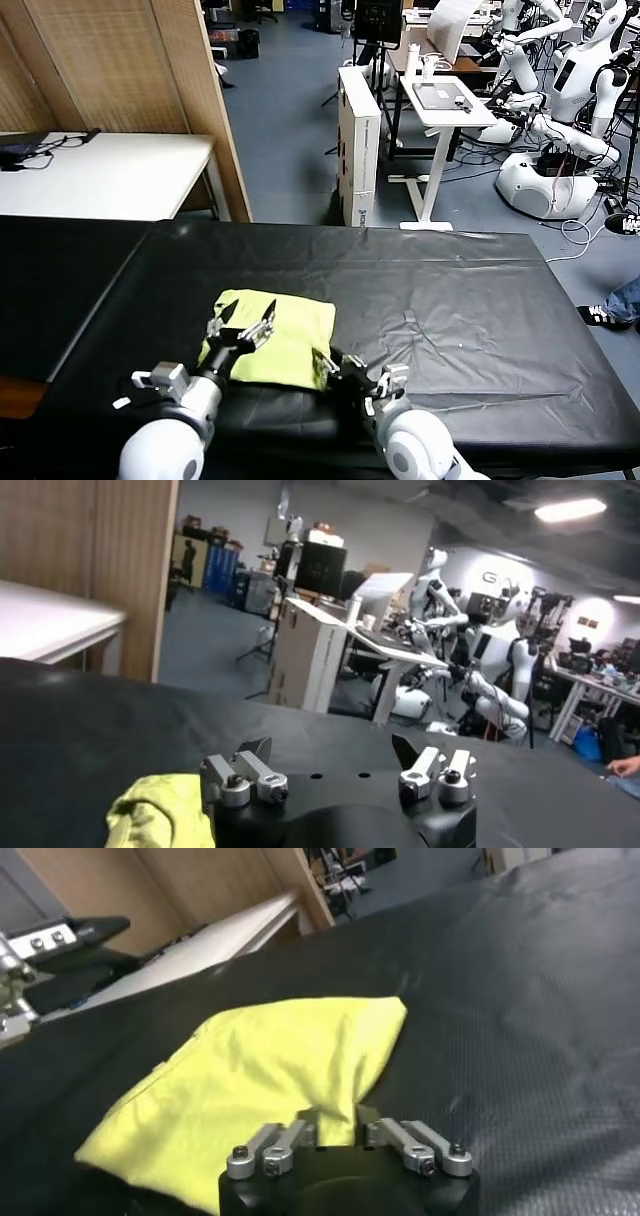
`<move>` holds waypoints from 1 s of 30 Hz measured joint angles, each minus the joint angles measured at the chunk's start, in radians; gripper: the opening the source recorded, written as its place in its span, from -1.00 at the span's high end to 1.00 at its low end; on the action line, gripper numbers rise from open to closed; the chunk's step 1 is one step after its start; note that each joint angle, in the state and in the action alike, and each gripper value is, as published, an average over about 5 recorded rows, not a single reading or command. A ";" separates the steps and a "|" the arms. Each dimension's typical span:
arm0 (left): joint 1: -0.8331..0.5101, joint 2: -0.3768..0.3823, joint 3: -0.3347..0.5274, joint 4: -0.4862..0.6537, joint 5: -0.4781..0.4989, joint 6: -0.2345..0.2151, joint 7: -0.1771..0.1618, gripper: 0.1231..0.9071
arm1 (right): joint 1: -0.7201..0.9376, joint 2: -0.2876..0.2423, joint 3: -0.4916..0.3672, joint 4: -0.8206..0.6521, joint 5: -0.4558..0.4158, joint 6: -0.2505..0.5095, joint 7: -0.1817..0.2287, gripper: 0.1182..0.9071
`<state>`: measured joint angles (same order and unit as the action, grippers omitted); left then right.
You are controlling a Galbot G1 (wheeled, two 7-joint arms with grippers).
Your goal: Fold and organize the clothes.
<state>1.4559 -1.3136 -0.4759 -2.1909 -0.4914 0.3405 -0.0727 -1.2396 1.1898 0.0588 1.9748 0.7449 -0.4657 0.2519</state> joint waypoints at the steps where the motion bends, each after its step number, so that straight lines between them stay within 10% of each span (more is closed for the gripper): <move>1: 0.002 0.001 -0.008 0.000 -0.004 0.000 0.000 -1.00 | -0.005 -0.005 0.012 0.006 -0.004 -0.008 0.005 0.92; 17: 0.017 0.002 -0.044 -0.008 -0.017 -0.003 -0.009 -1.00 | -0.103 -0.106 0.229 0.104 -0.064 -0.158 -0.013 0.82; 24: 0.027 0.035 -0.049 -0.021 -0.072 -0.012 -0.070 -1.00 | -0.149 -0.150 0.294 0.177 -0.077 -0.197 -0.037 -0.12; 30: 0.063 0.087 -0.067 -0.017 -0.089 -0.097 -0.085 -1.00 | -0.219 -0.191 0.374 0.248 -0.178 -0.050 -0.124 -0.93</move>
<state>1.5188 -1.2269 -0.5429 -2.2083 -0.5802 0.2438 -0.1576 -1.4585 0.9992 0.4331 2.2228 0.5670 -0.5154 0.1275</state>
